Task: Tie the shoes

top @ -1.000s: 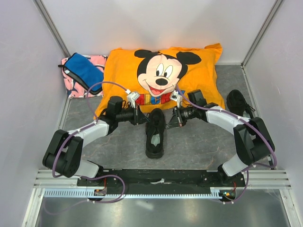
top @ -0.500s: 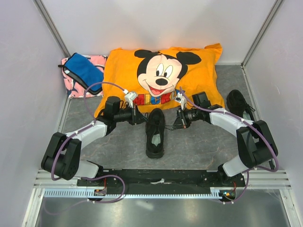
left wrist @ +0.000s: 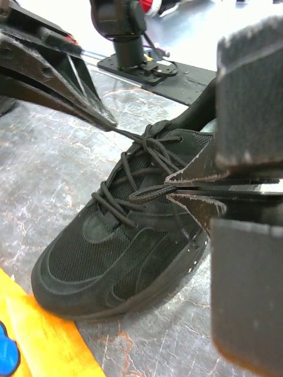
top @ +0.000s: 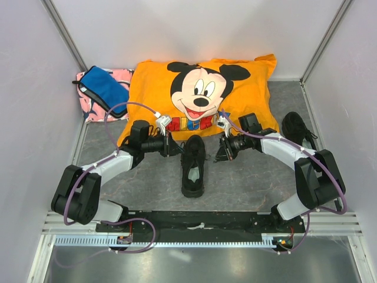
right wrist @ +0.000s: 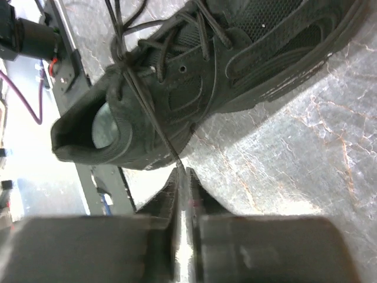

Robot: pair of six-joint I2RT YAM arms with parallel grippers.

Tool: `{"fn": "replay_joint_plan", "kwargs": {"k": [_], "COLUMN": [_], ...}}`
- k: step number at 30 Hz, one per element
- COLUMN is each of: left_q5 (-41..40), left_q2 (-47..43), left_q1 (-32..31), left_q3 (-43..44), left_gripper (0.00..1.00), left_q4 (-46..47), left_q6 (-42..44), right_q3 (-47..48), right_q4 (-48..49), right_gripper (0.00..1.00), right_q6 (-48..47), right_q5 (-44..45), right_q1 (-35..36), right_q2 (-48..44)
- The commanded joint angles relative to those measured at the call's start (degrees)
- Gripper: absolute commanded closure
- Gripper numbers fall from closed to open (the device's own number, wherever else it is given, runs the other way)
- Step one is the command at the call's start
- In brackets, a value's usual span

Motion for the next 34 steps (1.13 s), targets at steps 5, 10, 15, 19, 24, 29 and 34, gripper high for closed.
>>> {"fn": "replay_joint_plan", "kwargs": {"k": [5, 10, 15, 19, 24, 29, 34], "left_q5": [0.6, -6.4, -10.7, -15.1, -21.5, -27.7, -32.5], "left_q2": [-6.9, -13.4, -12.9, -9.8, -10.6, -15.7, -17.1], "left_q1": [-0.5, 0.3, 4.1, 7.1, 9.4, 9.4, 9.4], "left_q3": [6.8, 14.5, 28.8, 35.3, 32.1, 23.5, 20.0], "left_gripper": [0.38, 0.02, 0.01, 0.01, 0.01, 0.01, 0.01], "left_q4": [-8.0, -26.6, -46.7, -59.5, -63.4, -59.1, -57.3], "left_q6": [7.5, 17.0, 25.4, 29.2, 26.0, 23.2, 21.4], "right_q3": [12.2, 17.9, 21.2, 20.9, 11.4, 2.9, 0.7], "right_q4": [-4.3, -8.5, -14.6, -19.1, -19.7, -17.8, -15.1], "right_gripper": [0.31, 0.12, 0.02, 0.02, 0.02, 0.02, 0.02], "right_q6": [-3.1, -4.9, -6.3, -4.3, -2.4, -1.1, 0.6], "right_q5": [0.0, 2.2, 7.2, 12.6, 21.8, 24.1, 25.4], "right_q1": [0.9, -1.2, -4.8, -8.3, -10.8, -11.2, -11.2], "right_q2": [-1.8, -4.2, -8.0, -11.2, -16.4, -22.5, -24.6]}}
